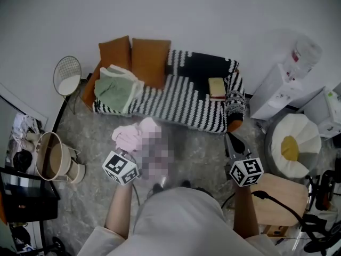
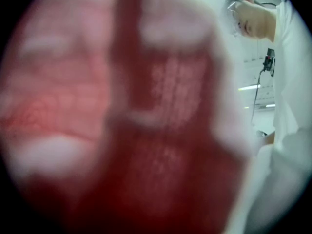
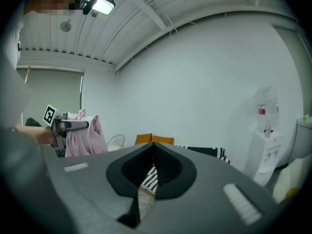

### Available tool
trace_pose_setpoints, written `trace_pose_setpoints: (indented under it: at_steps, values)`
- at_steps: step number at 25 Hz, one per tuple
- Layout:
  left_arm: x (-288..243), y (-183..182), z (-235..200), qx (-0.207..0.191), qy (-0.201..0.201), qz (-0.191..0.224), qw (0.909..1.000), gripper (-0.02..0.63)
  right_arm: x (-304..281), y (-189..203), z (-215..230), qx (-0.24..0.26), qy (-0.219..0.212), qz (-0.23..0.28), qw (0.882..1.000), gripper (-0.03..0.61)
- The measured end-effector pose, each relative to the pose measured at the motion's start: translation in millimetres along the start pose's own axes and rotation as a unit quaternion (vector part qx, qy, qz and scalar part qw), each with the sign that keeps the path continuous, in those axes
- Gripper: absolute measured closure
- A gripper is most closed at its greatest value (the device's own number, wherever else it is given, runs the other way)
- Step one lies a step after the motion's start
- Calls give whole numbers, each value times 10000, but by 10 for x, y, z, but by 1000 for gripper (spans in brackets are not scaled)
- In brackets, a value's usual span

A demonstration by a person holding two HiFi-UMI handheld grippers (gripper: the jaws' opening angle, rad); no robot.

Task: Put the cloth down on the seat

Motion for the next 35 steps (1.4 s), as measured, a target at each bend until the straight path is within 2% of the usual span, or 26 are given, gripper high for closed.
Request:
trace_pose_setpoints:
  at_steps: [12, 20, 26, 35]
  values:
    - [-209, 92, 312, -41, -358, 79, 9993, 537, 94, 97, 377, 95, -314, -126, 9994, 574]
    - [-251, 142, 318, -13, -453, 48, 9990, 537, 19, 151, 455, 32, -418, -177, 9990, 575]
    - [-253, 171, 129, 4, -448, -18, 9990, 537, -191, 193, 394, -22, -449, -225, 9987, 575]
    - [-468, 219, -595, 36, -255, -66, 9996, 538, -864, 181, 367, 2, -272, -313, 9991, 575]
Point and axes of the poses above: the fingertips, and each gripper's own axes: x backward along the fingers, z to its right, y out of its underside, the point moved 7 cm from there along x, backward along the fingers, and after that the axes turned 4 degrees about z, right-handed, at the moved point
